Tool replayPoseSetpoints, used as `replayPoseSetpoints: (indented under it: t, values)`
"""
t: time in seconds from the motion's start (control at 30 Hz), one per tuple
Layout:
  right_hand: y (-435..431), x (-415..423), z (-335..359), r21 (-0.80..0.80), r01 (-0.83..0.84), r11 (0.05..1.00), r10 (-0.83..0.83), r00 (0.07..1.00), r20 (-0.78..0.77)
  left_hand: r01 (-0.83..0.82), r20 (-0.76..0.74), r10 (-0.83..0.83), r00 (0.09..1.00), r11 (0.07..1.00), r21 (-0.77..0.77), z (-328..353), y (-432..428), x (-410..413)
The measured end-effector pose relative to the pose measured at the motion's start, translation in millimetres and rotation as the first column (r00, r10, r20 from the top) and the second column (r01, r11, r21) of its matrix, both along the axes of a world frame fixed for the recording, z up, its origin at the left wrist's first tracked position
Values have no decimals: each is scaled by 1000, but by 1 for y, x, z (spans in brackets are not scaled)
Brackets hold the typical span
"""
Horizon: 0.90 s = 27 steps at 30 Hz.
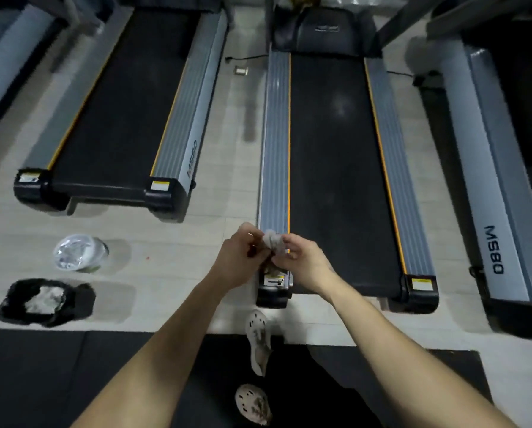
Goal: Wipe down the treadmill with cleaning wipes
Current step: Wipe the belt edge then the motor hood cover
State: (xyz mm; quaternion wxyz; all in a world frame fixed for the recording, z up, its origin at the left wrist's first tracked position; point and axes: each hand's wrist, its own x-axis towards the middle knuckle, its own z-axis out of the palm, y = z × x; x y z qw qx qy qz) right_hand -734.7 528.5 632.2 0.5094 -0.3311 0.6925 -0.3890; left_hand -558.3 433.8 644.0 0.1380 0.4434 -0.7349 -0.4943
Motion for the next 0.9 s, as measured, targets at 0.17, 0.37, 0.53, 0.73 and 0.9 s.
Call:
replayPoseSetpoints:
  t: [0.17, 0.37, 0.53, 0.73, 0.9]
  values:
    - [-74, -5, -14, -33, 183, 982, -185, 946, -267, 226, 120, -218, 969, 972, -60, -4, -88, -12]
    - [-141, -23, -22, 104, 274, 956, -185, 840, -510, 614, 633, -397, 664, 773, -160, 1, -204, 12]
    - [-175, -34, -11, 27, 407, 913, -330, 777, -536, 717, 709, -411, 573, 670, -191, 18, -277, -17]
    - [-206, -26, -18, -27, 464, 886, -334, 595, -731, 853, 765, -431, 478, 433, -289, 28, -338, -53]
    - [-230, 1, -30, -36, 564, 825, -351, 461, -815, 933, 806, -470, 361, 194, -305, 28, -390, -61]
